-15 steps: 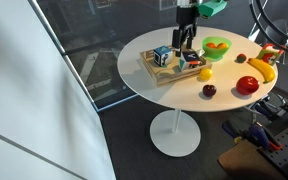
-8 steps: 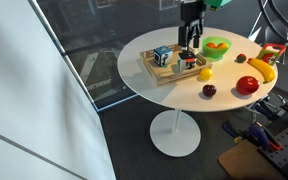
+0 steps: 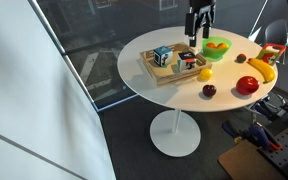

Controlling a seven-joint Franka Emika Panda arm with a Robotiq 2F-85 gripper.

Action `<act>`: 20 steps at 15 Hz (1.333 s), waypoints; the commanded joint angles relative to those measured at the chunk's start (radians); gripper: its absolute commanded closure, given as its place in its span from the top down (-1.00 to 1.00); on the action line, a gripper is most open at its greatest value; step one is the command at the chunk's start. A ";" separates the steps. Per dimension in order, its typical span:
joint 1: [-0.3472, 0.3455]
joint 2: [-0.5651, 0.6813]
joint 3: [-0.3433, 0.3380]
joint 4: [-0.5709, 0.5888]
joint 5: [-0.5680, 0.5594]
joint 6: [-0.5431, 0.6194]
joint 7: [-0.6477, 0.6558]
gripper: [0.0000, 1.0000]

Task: Pick up the block with a zebra image and put it in the wooden tray

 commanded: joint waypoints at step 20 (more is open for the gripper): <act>-0.020 -0.345 -0.047 -0.147 0.023 -0.205 -0.112 1.00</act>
